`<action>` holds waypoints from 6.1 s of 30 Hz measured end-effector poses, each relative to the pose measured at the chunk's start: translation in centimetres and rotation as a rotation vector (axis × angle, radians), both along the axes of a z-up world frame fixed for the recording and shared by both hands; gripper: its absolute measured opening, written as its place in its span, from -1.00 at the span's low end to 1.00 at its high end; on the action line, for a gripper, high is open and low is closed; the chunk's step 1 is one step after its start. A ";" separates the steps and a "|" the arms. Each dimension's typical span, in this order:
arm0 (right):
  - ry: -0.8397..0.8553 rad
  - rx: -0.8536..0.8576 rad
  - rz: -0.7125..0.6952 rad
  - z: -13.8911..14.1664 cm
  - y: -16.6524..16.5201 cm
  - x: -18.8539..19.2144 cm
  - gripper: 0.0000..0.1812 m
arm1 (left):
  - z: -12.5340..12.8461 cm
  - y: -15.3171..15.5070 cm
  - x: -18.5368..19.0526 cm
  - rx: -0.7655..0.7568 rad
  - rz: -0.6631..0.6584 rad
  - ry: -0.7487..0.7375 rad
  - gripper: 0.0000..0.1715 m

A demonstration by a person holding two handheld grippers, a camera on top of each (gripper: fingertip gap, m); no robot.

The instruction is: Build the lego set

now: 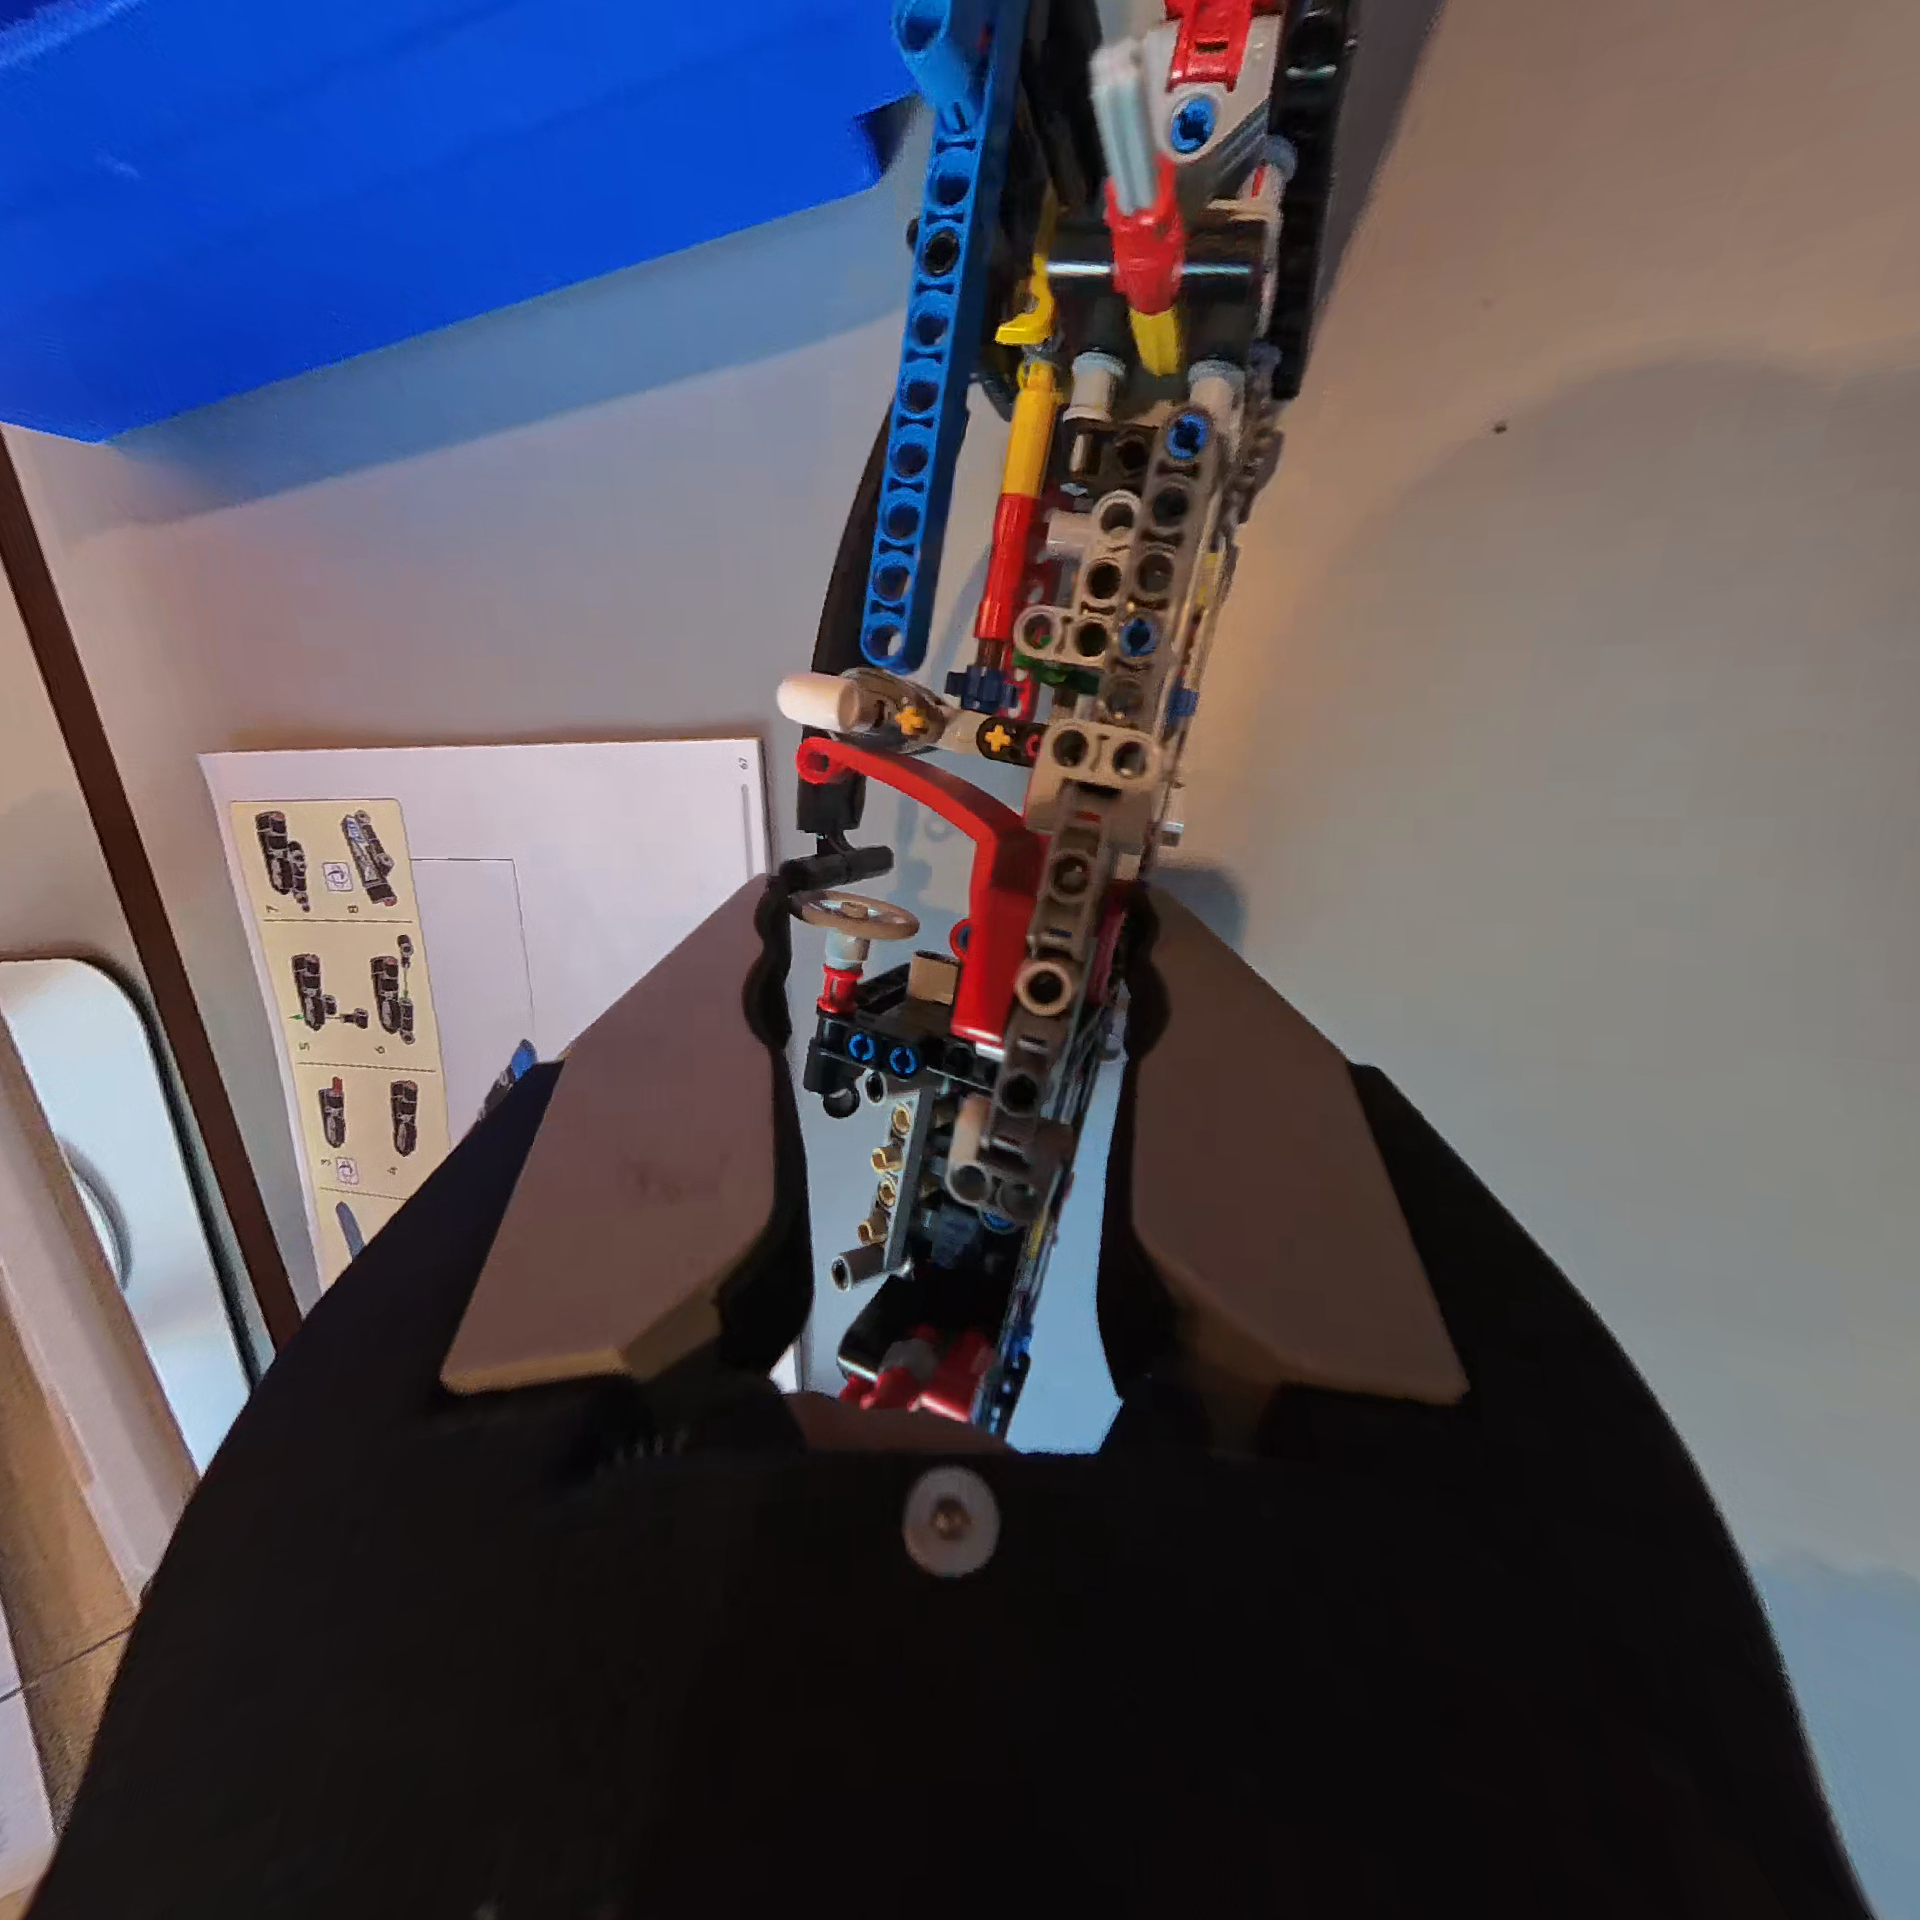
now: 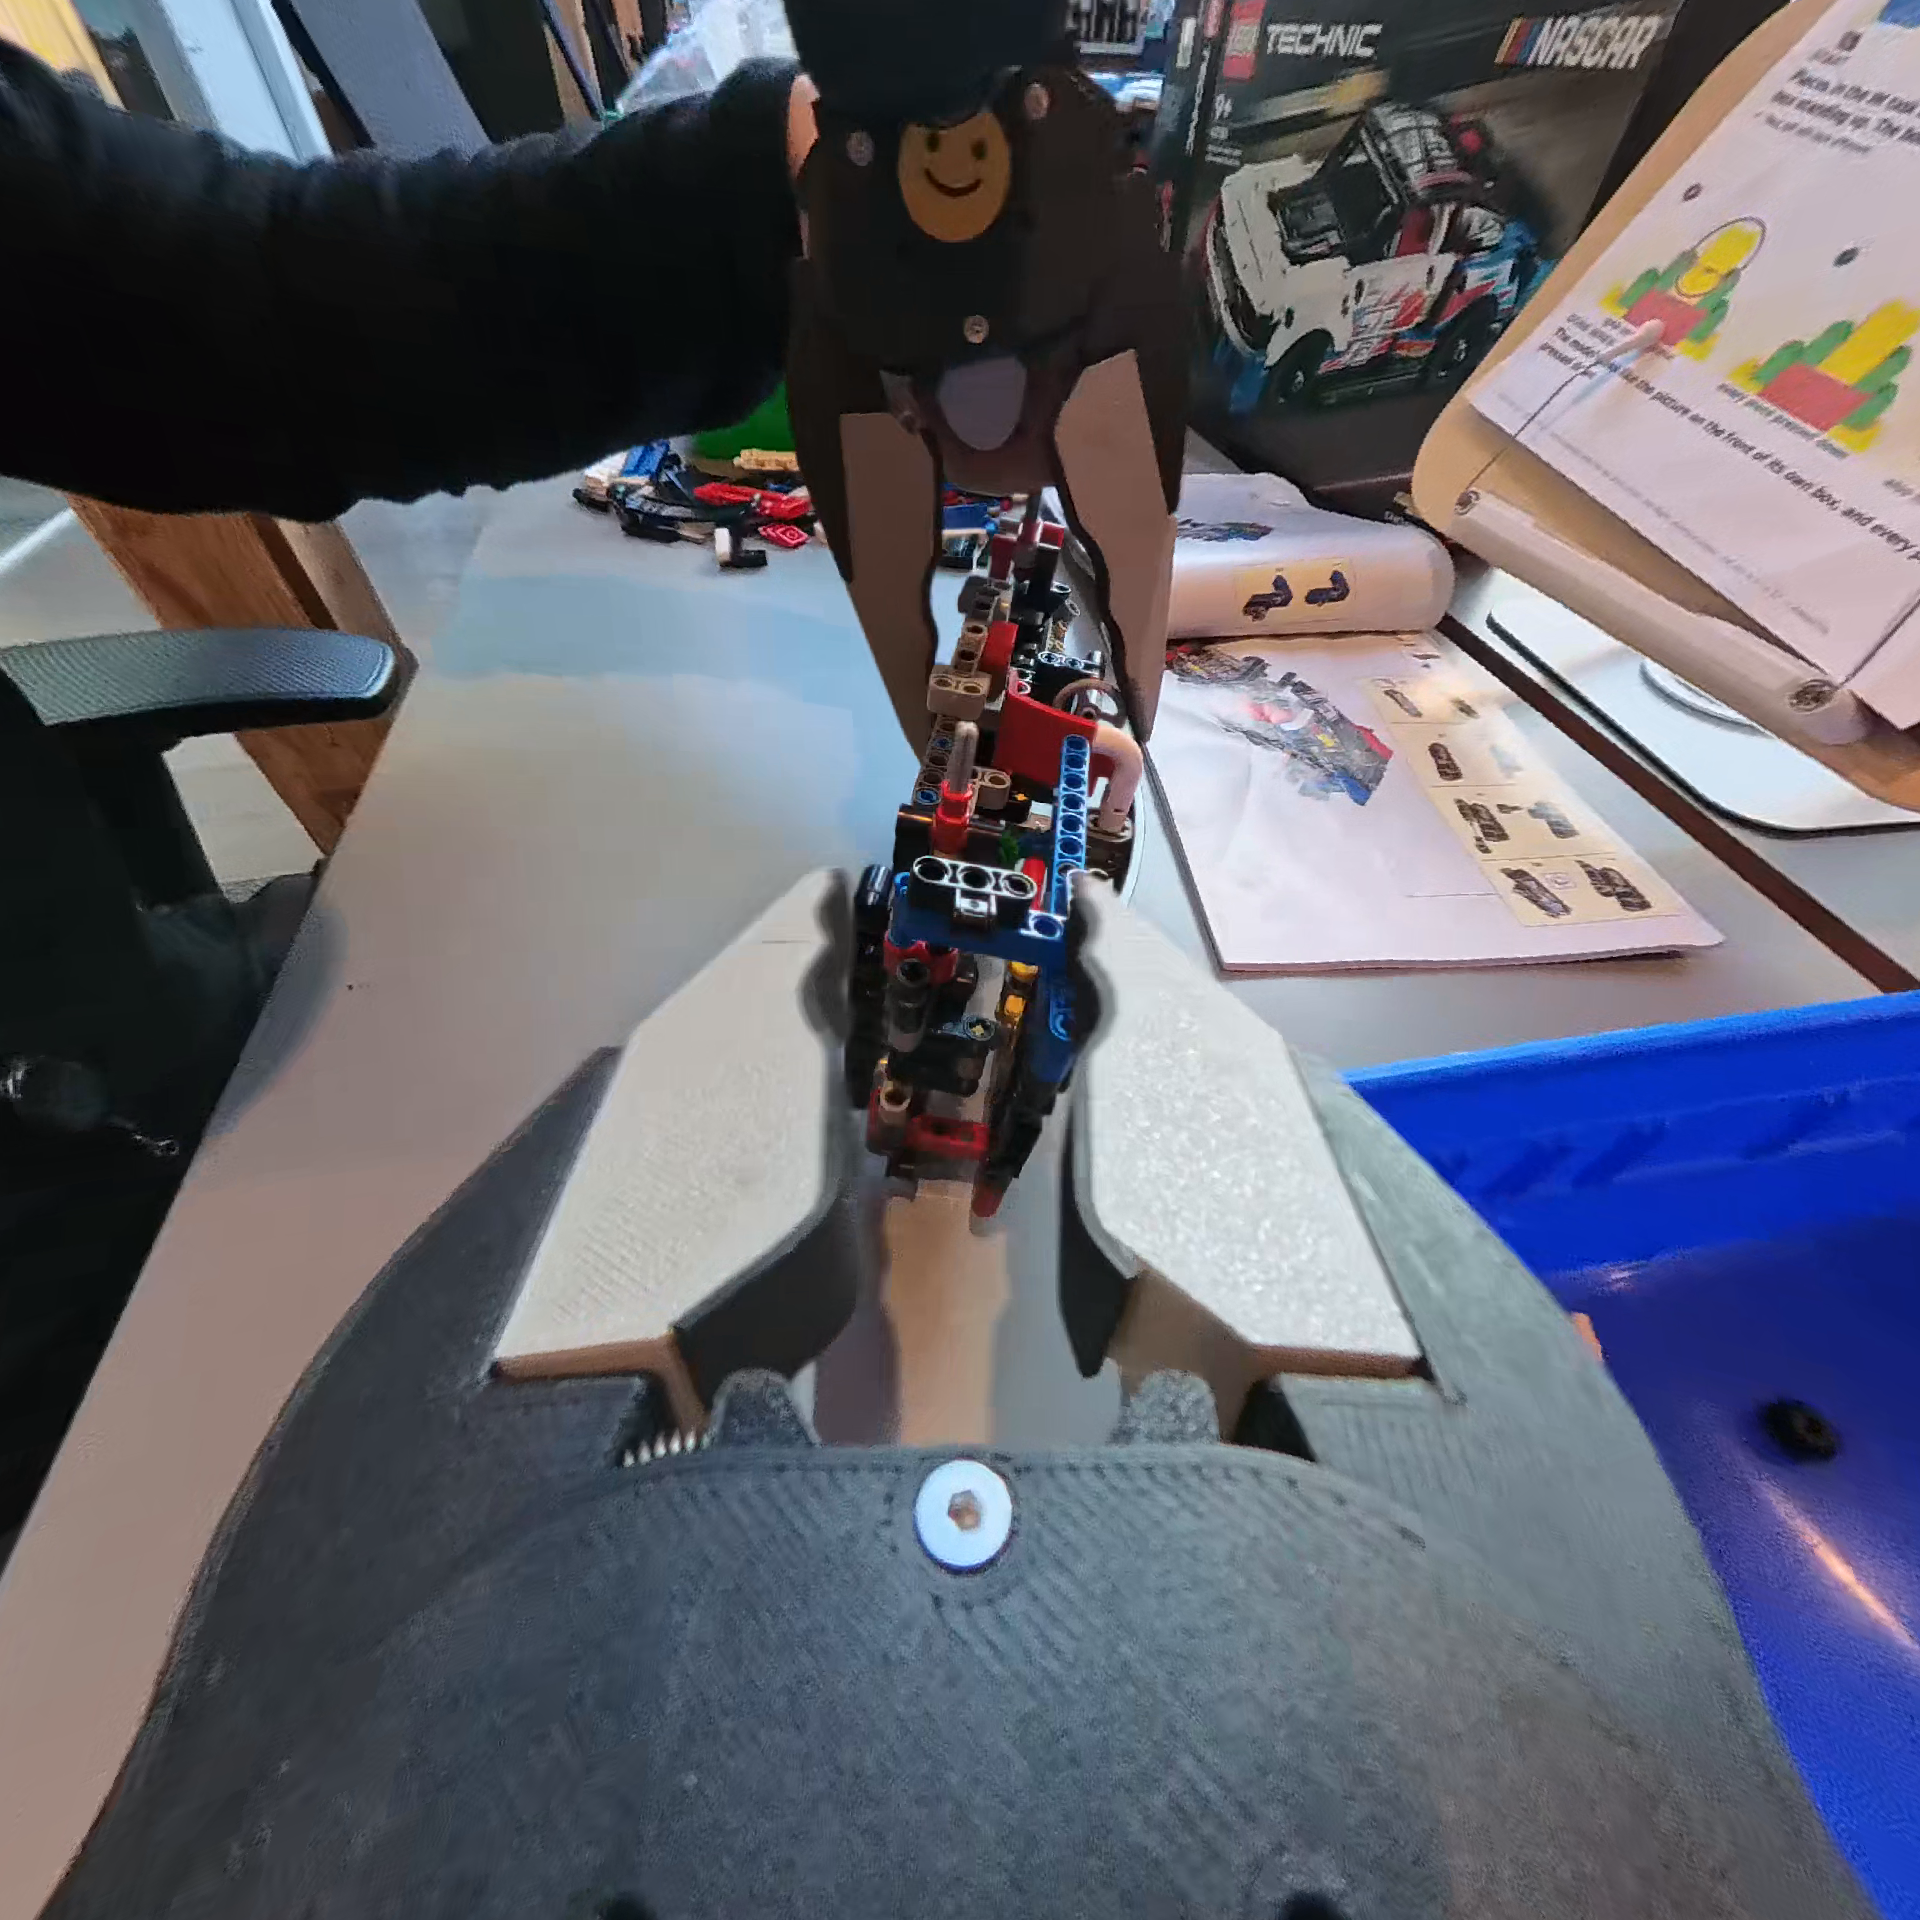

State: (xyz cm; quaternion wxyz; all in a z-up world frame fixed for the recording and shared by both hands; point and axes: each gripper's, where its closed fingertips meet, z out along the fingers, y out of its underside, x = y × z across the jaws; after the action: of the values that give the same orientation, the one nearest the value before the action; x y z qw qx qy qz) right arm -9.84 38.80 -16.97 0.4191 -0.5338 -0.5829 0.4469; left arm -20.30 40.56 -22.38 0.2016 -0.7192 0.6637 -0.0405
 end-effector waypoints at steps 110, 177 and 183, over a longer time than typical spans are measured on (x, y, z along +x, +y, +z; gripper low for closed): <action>0.025 -0.346 -0.007 -3.2 -3.7 2.5 -0.86 | 0.1 -9.1 4.7 0.198 0.270 -0.505 -0.68; 0.036 -0.432 -0.086 -4.3 -4.6 0.5 -0.87 | -0.8 -7.4 7.7 0.229 0.195 -0.327 -0.55; 0.039 -0.526 -0.079 -4.4 -5.0 -0.4 -0.88 | -0.5 -7.7 6.6 0.316 0.234 -0.431 -0.56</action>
State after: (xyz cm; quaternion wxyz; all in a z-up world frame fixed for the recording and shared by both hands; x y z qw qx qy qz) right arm -10.26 33.82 -21.40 0.2940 -0.6380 -0.4173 0.5765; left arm -13.67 32.89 -22.89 0.4506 -0.7253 0.5164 -0.0650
